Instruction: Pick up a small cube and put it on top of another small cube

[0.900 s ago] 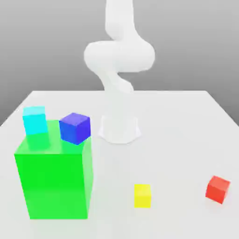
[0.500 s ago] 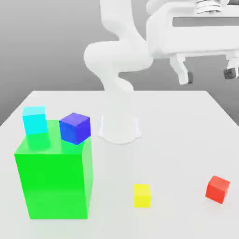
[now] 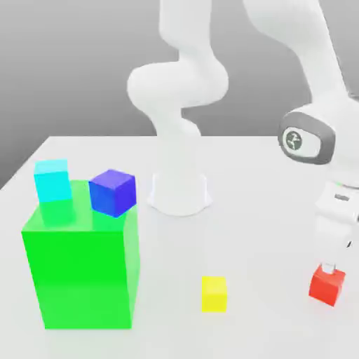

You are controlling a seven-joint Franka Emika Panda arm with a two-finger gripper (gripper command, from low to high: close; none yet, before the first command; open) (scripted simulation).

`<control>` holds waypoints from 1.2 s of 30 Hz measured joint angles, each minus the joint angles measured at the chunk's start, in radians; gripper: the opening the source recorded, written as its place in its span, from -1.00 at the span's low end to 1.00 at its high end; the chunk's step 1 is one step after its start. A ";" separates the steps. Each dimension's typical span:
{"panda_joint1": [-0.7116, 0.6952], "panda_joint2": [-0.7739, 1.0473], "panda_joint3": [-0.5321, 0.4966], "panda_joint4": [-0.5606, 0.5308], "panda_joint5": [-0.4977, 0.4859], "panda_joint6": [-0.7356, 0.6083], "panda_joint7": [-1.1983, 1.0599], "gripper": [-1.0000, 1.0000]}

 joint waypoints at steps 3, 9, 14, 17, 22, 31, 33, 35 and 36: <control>0.041 0.104 -0.049 0.020 -0.045 0.080 0.033 -1.00; 0.047 0.120 -0.057 0.024 -0.053 0.093 0.040 -1.00; 0.007 -0.010 -0.002 -0.004 0.010 -0.009 -0.008 -1.00; -0.035 -0.117 0.003 -0.013 0.060 -0.101 -0.116 -1.00; -0.155 -0.291 -0.067 -0.004 0.097 -0.272 -0.399 -1.00; -0.288 -0.584 -0.259 0.015 0.074 -0.575 -0.866 -1.00; -0.318 -0.646 -0.310 0.019 0.057 -0.641 -0.963 -1.00; -0.350 -0.706 -0.360 0.023 0.037 -0.706 -1.059 -1.00; -0.366 -0.736 -0.386 0.025 0.027 -0.738 -1.106 -1.00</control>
